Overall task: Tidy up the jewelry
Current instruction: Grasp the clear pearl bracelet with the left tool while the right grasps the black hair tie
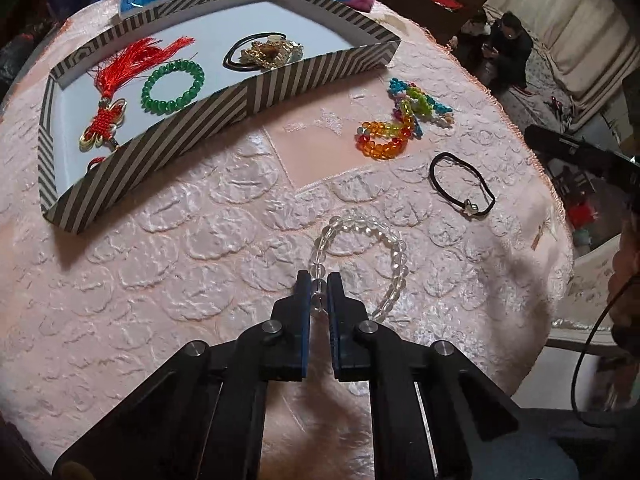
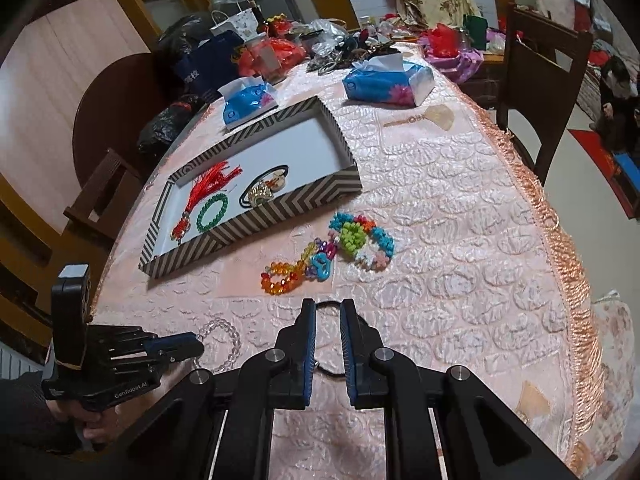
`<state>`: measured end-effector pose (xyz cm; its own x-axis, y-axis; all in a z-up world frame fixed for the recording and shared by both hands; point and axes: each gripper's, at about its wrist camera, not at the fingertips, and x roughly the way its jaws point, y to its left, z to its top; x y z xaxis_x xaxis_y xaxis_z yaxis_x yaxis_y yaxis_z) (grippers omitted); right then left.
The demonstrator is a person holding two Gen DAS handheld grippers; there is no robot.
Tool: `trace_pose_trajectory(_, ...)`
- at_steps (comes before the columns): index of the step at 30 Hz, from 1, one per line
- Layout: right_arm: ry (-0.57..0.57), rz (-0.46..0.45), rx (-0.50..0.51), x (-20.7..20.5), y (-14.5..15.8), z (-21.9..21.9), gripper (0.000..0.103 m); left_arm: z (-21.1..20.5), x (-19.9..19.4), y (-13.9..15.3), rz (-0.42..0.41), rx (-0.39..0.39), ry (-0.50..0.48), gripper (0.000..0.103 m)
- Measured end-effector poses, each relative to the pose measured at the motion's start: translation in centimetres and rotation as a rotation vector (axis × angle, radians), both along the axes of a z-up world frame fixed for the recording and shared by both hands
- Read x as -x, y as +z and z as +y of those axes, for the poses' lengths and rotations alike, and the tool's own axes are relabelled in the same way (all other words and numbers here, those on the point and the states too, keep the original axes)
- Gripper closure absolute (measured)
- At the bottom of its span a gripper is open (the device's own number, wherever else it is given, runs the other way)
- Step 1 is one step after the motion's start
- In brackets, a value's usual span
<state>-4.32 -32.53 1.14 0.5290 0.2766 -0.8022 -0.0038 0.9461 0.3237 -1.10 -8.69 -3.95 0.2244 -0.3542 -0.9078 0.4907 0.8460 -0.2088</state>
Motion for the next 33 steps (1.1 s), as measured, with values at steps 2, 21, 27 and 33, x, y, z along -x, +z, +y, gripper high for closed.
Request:
trace_pose_trajectory(2, 0.007, 0.004, 0.004, 0.2, -0.1, 0.1, 0.091, 0.2, 0.2, 0.6, -0.009, 0.022, 0.002, 0.097)
trace_pose_trajectory(21, 0.261, 0.098, 0.129, -0.1, -5.6, 4.5, 0.081, 1.2, 0.0, 4.0, -0.063, 0.069, 0.045, 0.097)
trace_pose_trajectory(27, 0.287, 0.074, 0.181, -0.3, -5.9, 4.8, 0.086, 1.8, -0.1, 3.8, -0.054, 0.068, 0.067, 0.097)
trace_pose_trajectory(33, 0.271, 0.081, 0.184, -0.3, -6.0, 4.4, 0.097, 1.9, -0.2, 4.0, -0.059, 0.072, 0.073, 0.097)
